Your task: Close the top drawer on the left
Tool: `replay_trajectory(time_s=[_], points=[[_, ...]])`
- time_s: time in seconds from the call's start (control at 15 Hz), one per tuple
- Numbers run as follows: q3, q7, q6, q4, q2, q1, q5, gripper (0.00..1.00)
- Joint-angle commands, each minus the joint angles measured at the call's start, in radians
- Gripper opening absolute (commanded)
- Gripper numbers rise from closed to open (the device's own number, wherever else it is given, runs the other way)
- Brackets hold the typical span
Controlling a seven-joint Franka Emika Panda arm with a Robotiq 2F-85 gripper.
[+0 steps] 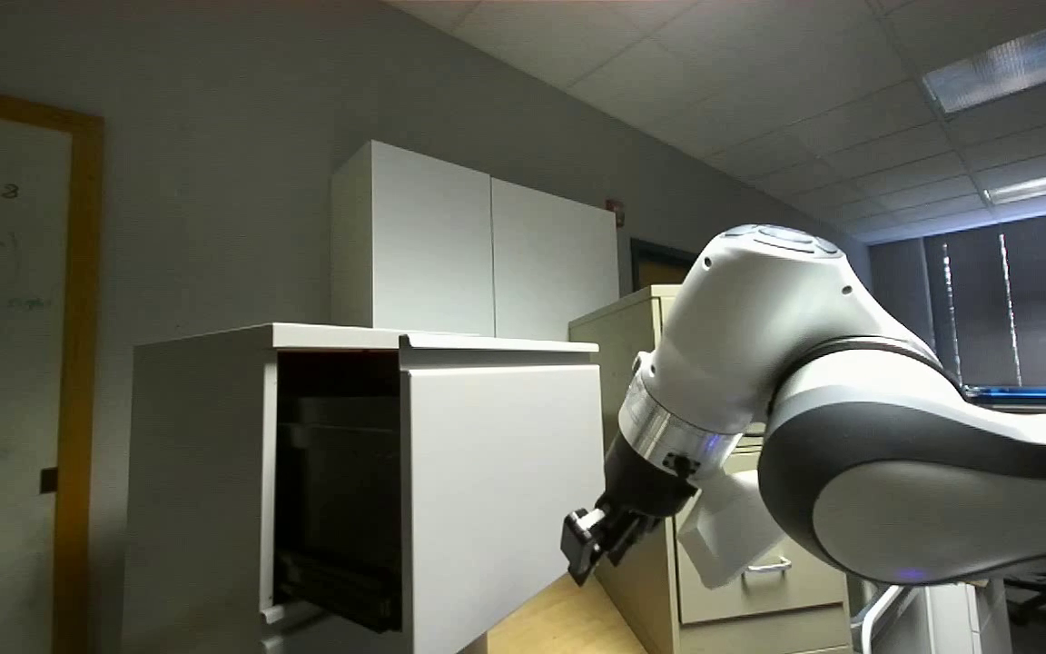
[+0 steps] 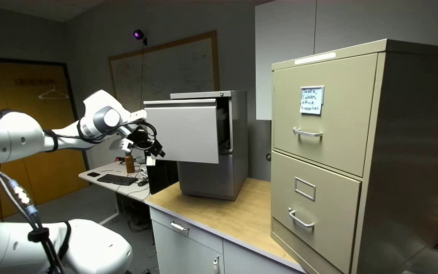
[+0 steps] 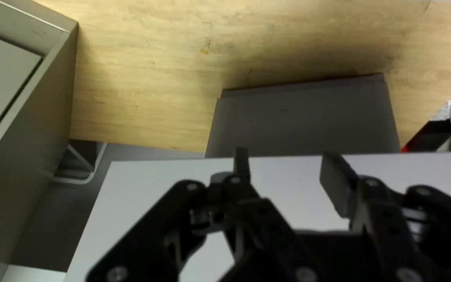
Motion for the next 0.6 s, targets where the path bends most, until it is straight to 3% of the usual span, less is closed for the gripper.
replay_trajectory(time_s=[0.0,0.2,0.53], points=[[0.015,0.002,0.102,0.041,0.017,-0.044,-0.026,0.20],[0.013,-0.008,0.204,0.052,0.030,-0.063,-0.022,0.01],[0.017,-0.011,0.351,0.086,0.089,-0.084,-0.003,0.00]])
